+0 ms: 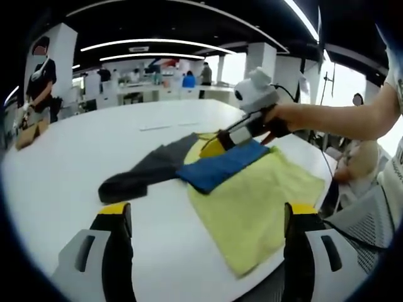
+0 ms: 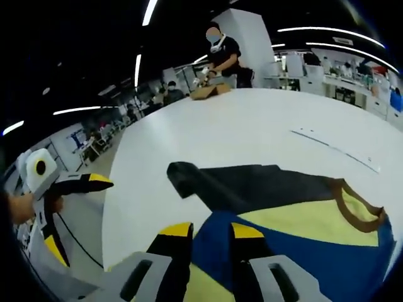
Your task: Fold the garment on the visible template until the final outline fits inside the template.
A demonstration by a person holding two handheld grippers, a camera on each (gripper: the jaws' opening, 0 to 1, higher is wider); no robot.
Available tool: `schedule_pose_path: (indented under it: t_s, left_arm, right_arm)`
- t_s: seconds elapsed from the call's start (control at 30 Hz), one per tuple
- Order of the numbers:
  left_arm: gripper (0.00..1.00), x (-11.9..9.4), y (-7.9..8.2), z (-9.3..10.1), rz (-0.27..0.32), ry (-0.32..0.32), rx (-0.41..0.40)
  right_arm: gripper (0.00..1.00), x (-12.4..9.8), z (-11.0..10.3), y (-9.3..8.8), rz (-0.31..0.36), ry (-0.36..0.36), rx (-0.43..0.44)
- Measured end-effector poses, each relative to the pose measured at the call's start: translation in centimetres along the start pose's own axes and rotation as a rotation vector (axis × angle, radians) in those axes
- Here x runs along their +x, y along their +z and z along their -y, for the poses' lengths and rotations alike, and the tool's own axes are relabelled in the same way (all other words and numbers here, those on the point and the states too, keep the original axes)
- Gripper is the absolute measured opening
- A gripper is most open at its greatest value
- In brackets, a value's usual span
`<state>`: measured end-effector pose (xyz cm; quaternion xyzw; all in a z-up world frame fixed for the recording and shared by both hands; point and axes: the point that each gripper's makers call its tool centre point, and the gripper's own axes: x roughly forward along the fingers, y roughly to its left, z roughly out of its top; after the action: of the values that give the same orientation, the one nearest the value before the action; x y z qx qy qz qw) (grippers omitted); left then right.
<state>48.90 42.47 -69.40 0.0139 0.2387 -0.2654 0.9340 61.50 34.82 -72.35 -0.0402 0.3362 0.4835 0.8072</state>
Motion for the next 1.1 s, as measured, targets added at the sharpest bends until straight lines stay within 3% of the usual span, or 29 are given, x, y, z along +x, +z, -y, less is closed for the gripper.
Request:
schedule_pose_path:
  t_s: [0.4,0.67,1.1]
  left_arm:
    - [0.99,1.1,1.6,-0.4,0.009,-0.032,0.022]
    - [0.99,2.7,3.5,-0.3,0.011,-0.072,0.066]
    - [0.99,6.3,7.0,1.3,0.023,-0.158,0.116]
  right_arm:
    - [0.48,-2.4,2.4,-0.2,0.012,-0.058,-0.002]
    - [0.58,-5.2,4.6,-1.5,0.012,-0.112,0.018]
    - [0.6,-10.6,8.0,-4.1,0.015,-0.211,0.033]
